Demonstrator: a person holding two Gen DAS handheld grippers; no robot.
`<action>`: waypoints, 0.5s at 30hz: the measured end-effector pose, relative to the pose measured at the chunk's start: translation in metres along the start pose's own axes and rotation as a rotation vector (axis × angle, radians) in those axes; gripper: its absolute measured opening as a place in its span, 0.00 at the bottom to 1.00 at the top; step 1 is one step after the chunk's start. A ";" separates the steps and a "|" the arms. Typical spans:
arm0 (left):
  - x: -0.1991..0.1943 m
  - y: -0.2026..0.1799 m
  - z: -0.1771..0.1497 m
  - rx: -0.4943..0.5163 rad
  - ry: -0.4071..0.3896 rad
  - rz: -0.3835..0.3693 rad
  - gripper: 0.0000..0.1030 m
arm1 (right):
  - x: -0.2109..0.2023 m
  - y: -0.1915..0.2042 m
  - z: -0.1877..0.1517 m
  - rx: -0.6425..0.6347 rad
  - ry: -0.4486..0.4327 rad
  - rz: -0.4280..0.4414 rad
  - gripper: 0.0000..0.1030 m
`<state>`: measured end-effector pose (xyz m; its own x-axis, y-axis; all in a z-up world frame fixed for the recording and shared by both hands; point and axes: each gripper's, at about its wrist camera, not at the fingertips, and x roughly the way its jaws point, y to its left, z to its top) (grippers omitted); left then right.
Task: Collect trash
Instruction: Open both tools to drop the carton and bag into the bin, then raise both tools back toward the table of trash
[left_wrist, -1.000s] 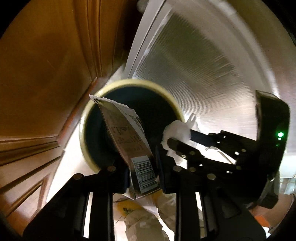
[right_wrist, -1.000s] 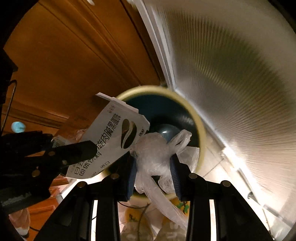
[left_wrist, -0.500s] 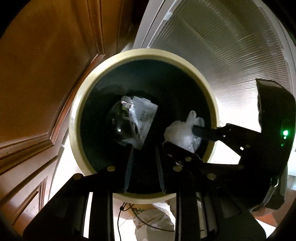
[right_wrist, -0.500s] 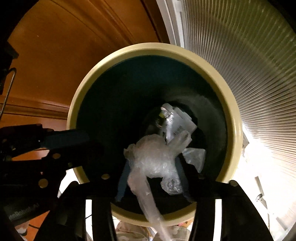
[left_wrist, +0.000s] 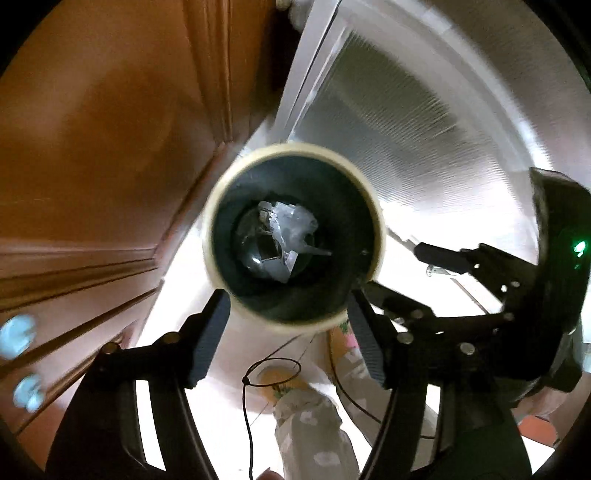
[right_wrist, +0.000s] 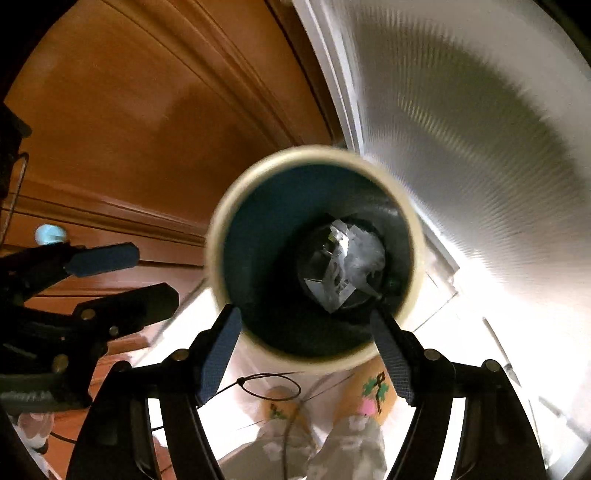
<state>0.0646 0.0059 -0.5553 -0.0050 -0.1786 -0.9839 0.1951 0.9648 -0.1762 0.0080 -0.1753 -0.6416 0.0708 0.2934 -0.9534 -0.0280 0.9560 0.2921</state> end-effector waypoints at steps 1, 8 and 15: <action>-0.024 -0.005 -0.005 0.011 -0.013 0.013 0.61 | -0.019 0.004 -0.002 0.013 -0.010 0.002 0.72; -0.161 -0.035 -0.038 0.032 -0.104 0.021 0.61 | -0.160 0.062 0.003 0.066 -0.100 -0.017 0.72; -0.283 -0.054 -0.053 -0.033 -0.201 0.002 0.61 | -0.310 0.114 0.013 0.047 -0.225 -0.031 0.72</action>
<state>0.0034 0.0148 -0.2685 0.1924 -0.2081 -0.9590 0.1627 0.9705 -0.1780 -0.0037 -0.1575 -0.3121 0.2921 0.2531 -0.9223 0.0232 0.9622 0.2714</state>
